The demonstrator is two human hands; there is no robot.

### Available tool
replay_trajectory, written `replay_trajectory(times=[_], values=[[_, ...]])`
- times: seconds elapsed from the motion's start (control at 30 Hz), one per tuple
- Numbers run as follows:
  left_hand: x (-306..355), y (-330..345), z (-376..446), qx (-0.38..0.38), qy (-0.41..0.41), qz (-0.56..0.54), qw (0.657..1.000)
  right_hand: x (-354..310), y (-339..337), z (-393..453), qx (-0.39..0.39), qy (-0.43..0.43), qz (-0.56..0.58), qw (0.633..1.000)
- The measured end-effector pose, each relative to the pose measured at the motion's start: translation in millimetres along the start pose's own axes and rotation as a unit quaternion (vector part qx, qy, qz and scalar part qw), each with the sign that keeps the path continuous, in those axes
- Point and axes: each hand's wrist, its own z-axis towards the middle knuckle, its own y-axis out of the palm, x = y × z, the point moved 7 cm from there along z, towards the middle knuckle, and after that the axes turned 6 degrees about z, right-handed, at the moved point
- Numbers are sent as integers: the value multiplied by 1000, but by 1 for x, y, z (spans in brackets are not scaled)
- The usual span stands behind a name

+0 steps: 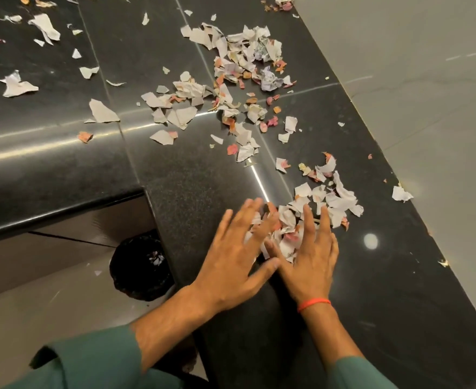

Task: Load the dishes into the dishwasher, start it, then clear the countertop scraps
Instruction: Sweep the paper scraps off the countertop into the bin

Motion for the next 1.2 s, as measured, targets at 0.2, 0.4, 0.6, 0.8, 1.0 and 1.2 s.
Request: replay_trajectory(times=[0.2,0.4,0.6,0.8,1.0,1.2], values=[[-9,13,21,-20,-68,49,996,1,0,1,10,-3,-1,1000],[7,12,65,-65,39,-138,987,2,-3,1,27,-2,31,999],[0,29,175,-56,43,-43,997,2,-4,4,13,14,6,1000],[1,40,165,-127,114,-37,985,3,-3,5,9,15,19,1000],[-5,32,106,-165,70,-102,979,2,-7,4,10,8,47,999],[-1,18,145,-80,39,-171,981,3,-3,3,4,14,29,999]])
